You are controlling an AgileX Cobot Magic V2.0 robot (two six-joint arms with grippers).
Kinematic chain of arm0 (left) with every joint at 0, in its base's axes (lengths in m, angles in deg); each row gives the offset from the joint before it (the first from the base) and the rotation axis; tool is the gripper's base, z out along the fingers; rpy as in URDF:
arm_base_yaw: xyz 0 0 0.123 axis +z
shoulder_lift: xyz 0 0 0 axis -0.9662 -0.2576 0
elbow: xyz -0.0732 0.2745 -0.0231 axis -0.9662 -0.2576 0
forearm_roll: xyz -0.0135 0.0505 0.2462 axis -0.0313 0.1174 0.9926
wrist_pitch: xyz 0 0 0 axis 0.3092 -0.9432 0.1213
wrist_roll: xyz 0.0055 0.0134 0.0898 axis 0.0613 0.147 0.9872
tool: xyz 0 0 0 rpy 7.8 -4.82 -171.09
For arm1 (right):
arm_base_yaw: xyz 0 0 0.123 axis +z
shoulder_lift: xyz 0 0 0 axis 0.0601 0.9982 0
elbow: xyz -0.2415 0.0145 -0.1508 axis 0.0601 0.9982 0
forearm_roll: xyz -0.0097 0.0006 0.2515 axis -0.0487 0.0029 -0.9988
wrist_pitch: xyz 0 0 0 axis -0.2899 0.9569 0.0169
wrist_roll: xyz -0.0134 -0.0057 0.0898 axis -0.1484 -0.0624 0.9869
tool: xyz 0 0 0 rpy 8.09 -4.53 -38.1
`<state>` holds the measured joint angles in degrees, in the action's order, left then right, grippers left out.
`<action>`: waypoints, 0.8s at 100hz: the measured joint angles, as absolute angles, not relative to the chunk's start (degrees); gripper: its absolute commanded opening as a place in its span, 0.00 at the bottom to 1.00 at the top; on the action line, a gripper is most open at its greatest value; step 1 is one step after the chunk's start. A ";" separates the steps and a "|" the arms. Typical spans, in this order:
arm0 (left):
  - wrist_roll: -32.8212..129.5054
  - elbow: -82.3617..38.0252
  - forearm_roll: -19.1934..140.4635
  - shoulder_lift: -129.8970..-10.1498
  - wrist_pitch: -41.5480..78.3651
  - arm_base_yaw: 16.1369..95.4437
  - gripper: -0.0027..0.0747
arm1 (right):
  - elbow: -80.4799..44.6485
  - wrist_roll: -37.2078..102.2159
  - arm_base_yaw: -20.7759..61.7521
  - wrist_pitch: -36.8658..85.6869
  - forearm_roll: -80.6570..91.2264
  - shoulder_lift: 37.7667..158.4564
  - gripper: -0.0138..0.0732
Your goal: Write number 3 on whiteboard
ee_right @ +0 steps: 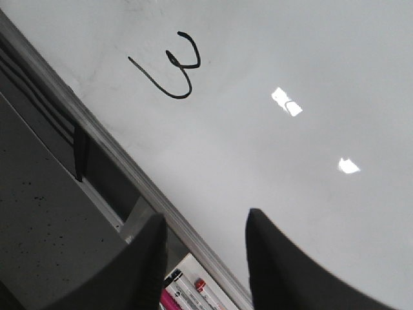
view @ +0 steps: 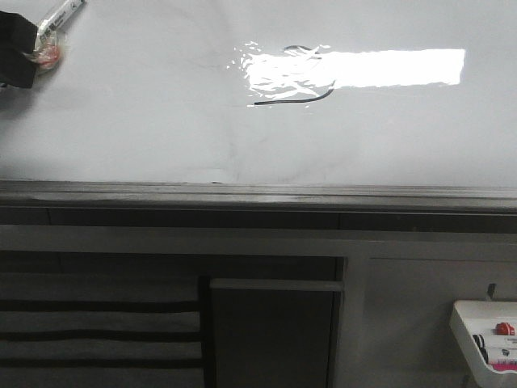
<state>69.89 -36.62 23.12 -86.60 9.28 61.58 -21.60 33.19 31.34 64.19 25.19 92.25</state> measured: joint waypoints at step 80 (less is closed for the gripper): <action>69.89 -36.62 26.22 -83.97 13.15 61.58 0.42 | -21.60 47.54 30.02 65.51 28.57 90.81 0.45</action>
